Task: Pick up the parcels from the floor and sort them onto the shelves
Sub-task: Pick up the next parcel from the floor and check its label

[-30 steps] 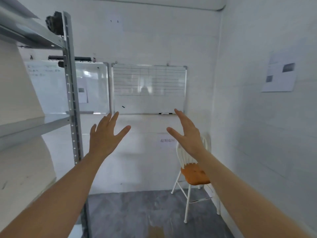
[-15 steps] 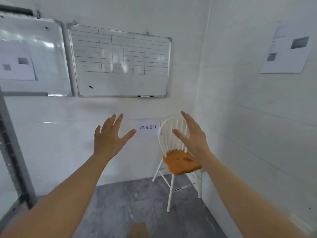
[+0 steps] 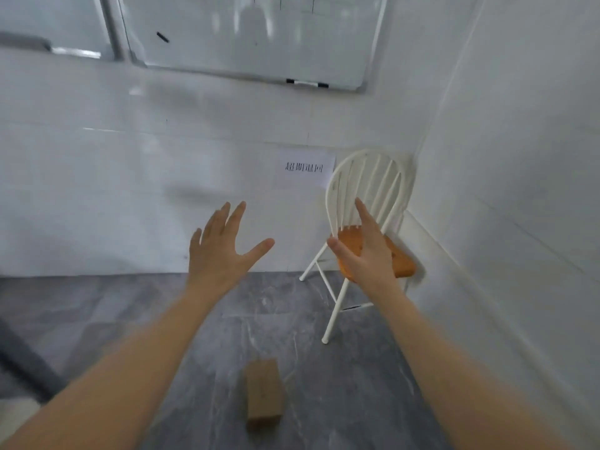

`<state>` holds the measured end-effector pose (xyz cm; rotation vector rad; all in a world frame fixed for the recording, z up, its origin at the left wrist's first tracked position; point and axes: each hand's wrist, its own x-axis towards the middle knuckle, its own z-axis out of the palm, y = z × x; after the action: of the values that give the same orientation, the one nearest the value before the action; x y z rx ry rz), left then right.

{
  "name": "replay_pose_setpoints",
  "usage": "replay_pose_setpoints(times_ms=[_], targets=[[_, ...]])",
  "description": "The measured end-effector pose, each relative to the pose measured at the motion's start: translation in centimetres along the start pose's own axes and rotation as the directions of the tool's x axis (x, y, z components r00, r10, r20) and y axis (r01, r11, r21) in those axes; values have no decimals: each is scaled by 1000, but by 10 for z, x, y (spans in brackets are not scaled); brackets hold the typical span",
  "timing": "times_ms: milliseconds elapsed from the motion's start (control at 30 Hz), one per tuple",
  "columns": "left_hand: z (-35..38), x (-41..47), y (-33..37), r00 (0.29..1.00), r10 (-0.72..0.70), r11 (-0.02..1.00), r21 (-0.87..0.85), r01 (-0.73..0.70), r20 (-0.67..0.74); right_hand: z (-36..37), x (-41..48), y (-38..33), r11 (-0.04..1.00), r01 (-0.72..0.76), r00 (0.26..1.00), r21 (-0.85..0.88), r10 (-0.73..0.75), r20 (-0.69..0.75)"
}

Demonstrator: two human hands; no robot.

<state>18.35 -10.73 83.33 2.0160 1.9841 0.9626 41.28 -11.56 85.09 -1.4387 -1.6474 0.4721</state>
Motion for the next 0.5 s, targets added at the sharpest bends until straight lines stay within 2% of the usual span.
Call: replay_pose_setpoints(times_ms=[200,367,500], targets=[[118,-11,-81,986,-73,997,41,67,151,83,-16,116,992,-106,991,-75,112,74],[216,-15,-144,970,-96,994,70,82,224,147,-22,214,972,-133,978,-196,161,133],[299,-26,-202,959,-120,991,88,100,257,208,-35,292,959,-169,962,-227,210,172]])
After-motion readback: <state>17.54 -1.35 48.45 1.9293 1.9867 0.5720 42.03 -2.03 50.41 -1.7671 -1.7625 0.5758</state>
